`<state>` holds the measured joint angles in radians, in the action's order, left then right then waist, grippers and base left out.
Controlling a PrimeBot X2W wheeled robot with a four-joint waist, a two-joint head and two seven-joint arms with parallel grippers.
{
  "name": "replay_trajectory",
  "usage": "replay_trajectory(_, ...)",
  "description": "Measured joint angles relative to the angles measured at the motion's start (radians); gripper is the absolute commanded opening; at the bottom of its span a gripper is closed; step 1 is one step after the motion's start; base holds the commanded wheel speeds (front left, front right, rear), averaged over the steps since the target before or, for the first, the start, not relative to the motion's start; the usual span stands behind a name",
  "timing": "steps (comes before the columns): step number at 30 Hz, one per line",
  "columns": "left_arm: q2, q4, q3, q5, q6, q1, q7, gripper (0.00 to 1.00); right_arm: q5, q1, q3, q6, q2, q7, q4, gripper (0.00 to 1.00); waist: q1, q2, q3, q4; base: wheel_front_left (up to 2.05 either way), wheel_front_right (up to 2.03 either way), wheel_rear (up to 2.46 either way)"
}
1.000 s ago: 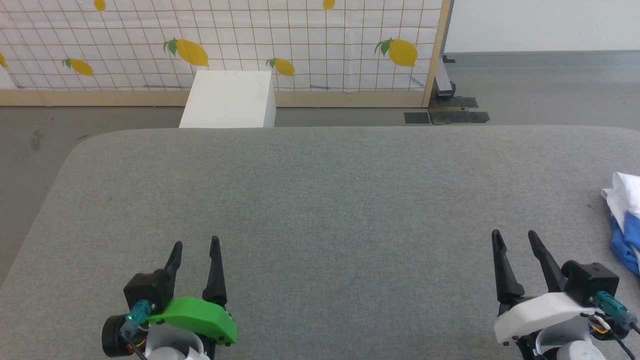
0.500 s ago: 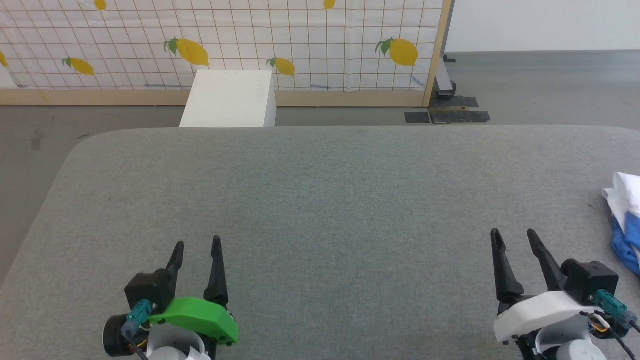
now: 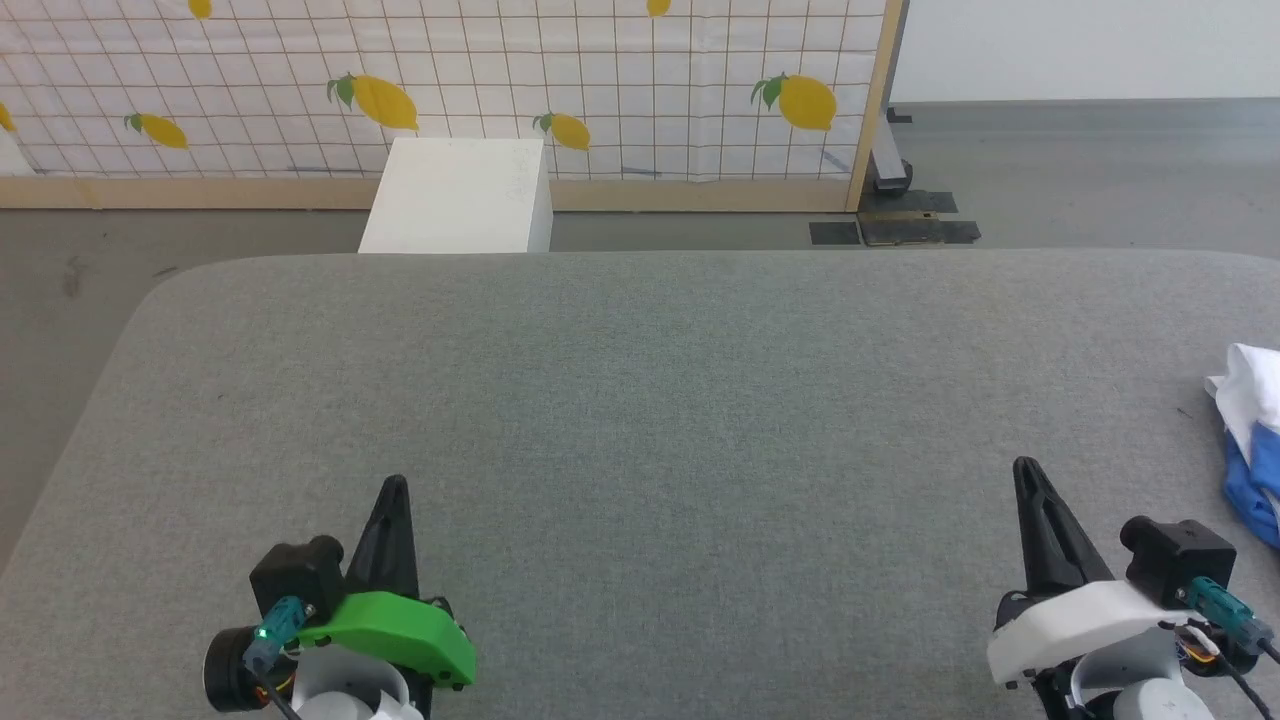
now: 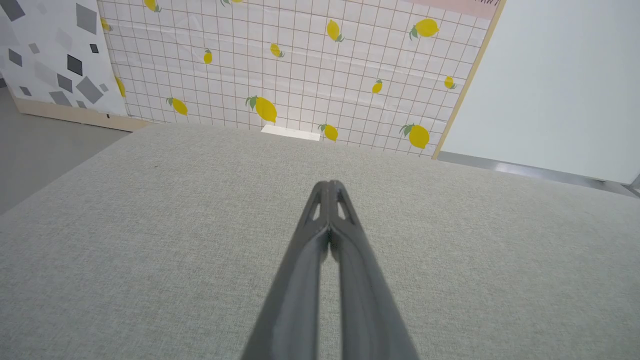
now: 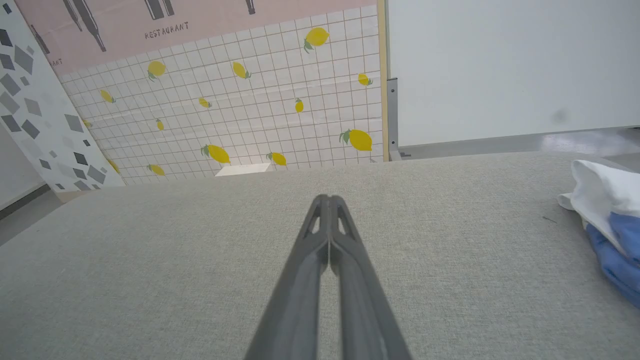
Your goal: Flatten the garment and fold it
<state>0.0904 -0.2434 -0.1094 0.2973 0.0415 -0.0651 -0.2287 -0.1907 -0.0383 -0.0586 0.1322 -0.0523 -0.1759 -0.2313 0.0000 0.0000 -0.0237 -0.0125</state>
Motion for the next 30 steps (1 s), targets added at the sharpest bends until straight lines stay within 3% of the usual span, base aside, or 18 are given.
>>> replay_trajectory(30,-0.007,0.064,0.029,-0.077,-0.007,0.004,0.060,0.00,0.045,0.000,0.016,0.000,0.000,0.045,0.060,0.00,0.0000,0.0000,0.006,0.003,0.00,0.00,0.00)
